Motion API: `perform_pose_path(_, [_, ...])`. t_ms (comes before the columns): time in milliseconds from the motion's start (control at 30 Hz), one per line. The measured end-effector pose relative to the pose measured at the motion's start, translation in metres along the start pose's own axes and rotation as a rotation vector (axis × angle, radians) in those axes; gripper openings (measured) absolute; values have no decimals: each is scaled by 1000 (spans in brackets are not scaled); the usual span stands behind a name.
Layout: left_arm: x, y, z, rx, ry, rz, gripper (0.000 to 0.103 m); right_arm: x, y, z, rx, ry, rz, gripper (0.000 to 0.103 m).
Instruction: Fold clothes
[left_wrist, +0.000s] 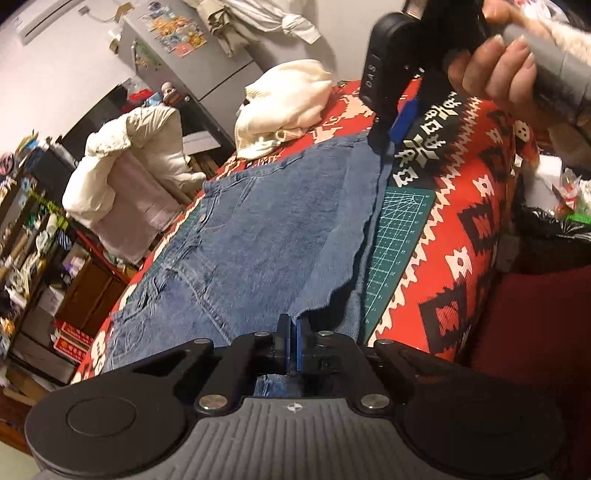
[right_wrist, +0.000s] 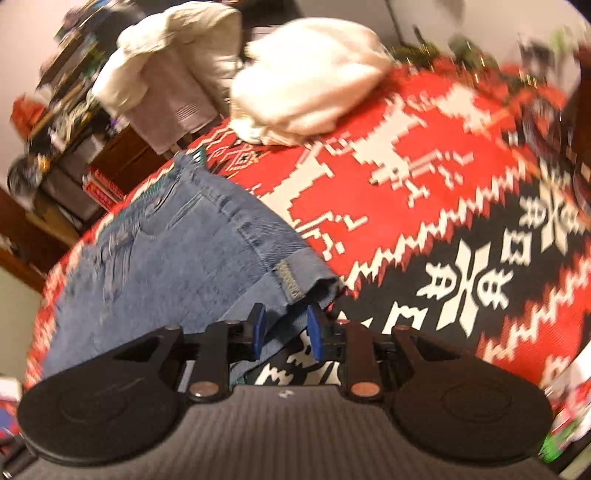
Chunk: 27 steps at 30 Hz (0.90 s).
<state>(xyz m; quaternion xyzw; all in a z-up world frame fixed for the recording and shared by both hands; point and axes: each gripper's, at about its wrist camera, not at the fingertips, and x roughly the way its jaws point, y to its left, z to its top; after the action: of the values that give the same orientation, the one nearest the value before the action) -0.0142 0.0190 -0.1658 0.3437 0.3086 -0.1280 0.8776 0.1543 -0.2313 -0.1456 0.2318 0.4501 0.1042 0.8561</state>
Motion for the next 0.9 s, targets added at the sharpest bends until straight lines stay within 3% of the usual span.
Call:
perform_pose_path(167, [1, 1, -2, -9, 7, -15, 3, 14, -7, 8, 88, 11, 49, 27])
perform_pose_path(233, [1, 0, -2, -8, 3, -16, 2, 16, -7, 10, 111, 15, 56, 8])
perform_pose_path(467, [-5, -2, -3, -6, -8, -42, 2, 0, -12, 12, 143, -21, 47, 7])
perform_pose_path(733, [10, -11, -9, 15, 45, -53, 3, 1, -8, 7, 66, -16, -6, 7])
perform_pose_path(900, [6, -3, -8, -45, 55, -102, 10, 1, -5, 3, 17, -12, -39, 10])
